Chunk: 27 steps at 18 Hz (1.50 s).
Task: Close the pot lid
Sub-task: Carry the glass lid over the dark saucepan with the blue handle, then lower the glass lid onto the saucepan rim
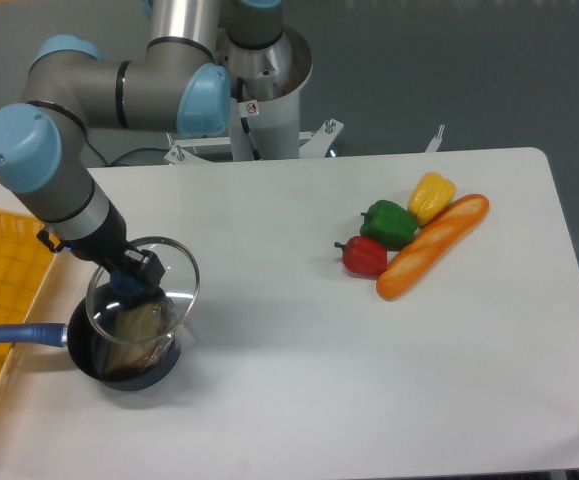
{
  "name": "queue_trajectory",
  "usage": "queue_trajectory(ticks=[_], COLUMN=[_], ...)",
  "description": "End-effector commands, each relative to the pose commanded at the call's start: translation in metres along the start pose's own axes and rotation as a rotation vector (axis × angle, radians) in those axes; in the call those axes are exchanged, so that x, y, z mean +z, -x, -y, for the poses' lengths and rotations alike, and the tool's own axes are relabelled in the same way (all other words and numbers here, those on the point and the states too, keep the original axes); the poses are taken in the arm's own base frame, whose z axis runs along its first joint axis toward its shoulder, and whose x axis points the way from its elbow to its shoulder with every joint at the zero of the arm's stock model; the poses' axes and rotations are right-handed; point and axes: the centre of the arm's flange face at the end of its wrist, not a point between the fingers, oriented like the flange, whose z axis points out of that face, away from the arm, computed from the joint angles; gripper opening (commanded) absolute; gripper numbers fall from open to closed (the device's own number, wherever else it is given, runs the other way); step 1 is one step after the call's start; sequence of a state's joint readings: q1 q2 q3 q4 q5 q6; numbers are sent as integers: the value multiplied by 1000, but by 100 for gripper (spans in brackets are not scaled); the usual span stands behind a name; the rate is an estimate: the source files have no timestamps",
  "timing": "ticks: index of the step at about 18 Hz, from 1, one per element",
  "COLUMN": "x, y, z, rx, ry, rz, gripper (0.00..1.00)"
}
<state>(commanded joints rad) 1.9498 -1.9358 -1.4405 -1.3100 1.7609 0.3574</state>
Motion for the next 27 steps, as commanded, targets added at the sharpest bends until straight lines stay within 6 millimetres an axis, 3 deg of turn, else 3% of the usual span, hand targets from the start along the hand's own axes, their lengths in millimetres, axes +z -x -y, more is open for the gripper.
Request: queue_trajectory(ticks=[12,17,27], x=[12,25,43], y=[-20,-32,-47], z=[13,31,44], rx=[-21,-30,-20], ry=[41,55,61], rz=[81,108,127], gripper=[48,48,48])
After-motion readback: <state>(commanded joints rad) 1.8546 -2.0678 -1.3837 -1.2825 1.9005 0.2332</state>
